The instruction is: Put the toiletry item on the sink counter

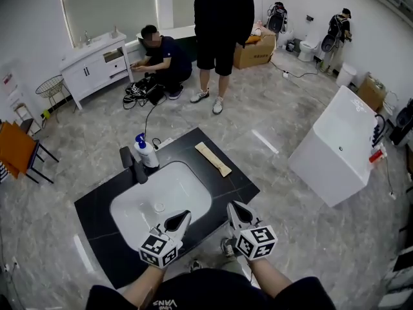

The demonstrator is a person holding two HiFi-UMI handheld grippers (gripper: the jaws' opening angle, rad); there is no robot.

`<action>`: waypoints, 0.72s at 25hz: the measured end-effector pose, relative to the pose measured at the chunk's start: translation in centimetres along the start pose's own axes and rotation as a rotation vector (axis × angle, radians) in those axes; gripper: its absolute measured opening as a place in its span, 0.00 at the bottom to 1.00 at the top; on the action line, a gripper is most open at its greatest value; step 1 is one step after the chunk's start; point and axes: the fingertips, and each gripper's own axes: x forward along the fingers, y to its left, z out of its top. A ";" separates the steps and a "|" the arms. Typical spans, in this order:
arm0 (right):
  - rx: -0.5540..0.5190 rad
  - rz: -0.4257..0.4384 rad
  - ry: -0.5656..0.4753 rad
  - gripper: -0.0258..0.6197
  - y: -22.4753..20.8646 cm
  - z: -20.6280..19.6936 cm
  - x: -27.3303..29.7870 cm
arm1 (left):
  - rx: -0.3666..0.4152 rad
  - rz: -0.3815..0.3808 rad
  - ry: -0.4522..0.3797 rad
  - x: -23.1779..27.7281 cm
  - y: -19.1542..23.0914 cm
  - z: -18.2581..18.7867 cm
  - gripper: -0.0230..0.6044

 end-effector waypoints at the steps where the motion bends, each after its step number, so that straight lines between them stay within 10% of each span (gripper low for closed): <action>1: -0.001 -0.004 -0.004 0.04 0.4 -0.2 -0.4 | 0.005 -0.007 0.000 -0.3 -0.2 -0.1 0.05; 18: -0.020 -0.088 -0.003 0.04 2.0 -1.7 -4.1 | 0.037 -0.069 0.006 -2.4 -2.1 -0.9 0.05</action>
